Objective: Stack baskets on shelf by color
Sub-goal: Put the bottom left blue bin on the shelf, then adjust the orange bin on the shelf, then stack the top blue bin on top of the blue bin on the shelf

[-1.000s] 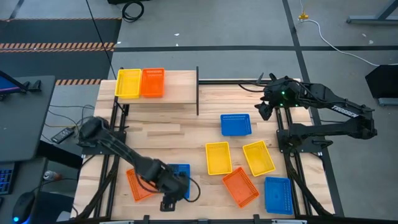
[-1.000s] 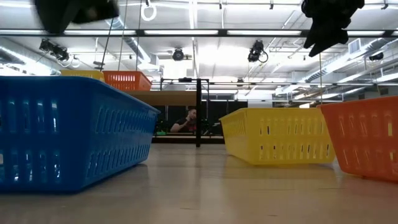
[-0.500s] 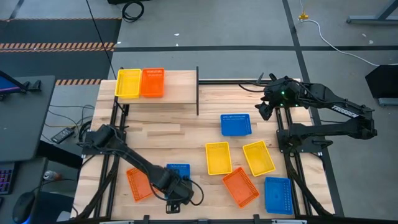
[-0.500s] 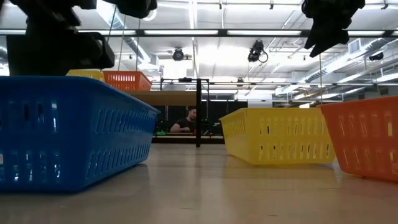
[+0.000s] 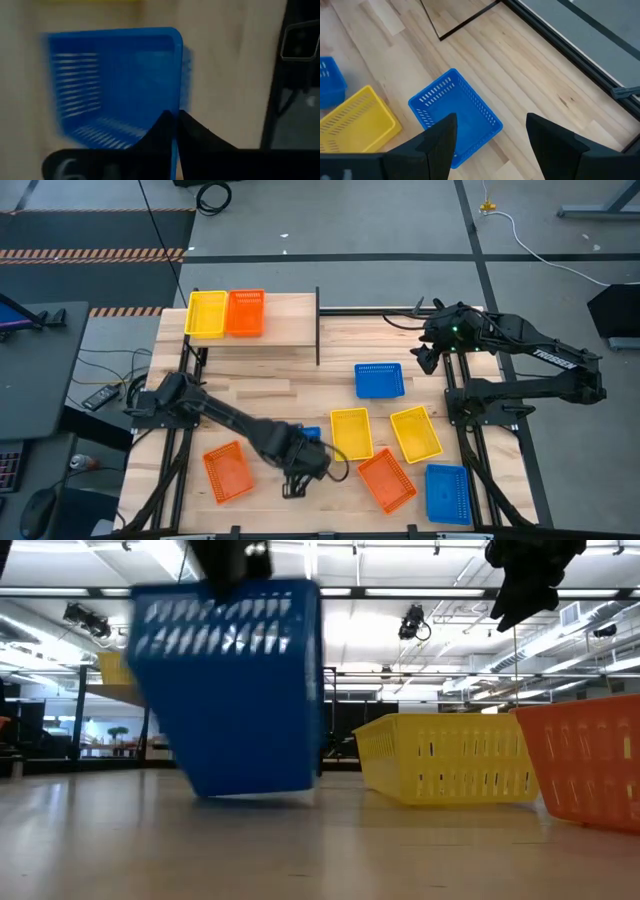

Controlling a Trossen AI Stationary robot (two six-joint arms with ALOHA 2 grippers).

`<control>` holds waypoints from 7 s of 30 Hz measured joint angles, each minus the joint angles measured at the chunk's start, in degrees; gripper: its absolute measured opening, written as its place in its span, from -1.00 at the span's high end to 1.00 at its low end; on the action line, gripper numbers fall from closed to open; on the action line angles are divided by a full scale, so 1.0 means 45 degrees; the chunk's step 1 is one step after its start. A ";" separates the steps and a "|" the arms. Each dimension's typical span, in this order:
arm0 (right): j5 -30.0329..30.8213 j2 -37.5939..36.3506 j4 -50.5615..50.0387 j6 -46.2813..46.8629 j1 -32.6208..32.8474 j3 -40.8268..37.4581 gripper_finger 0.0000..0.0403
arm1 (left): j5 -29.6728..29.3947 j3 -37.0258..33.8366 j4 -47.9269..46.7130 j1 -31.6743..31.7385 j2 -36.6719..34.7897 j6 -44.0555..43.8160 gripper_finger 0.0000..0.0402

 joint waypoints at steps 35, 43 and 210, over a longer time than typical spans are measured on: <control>0.0213 0.0072 0.0478 0.1066 -0.0355 0.0000 -0.21 | -0.5286 0.6543 -0.5556 0.6239 -0.1280 0.8619 0.95; 0.0214 0.0078 0.0497 0.1137 -0.0360 0.0000 -0.21 | -0.4704 0.5062 -0.5572 0.8617 -0.1127 0.9289 0.94; -0.2830 1.0103 0.7187 1.1776 0.1962 -0.0971 -0.05 | -0.3222 0.2492 0.1964 0.3392 -0.5712 0.0739 0.34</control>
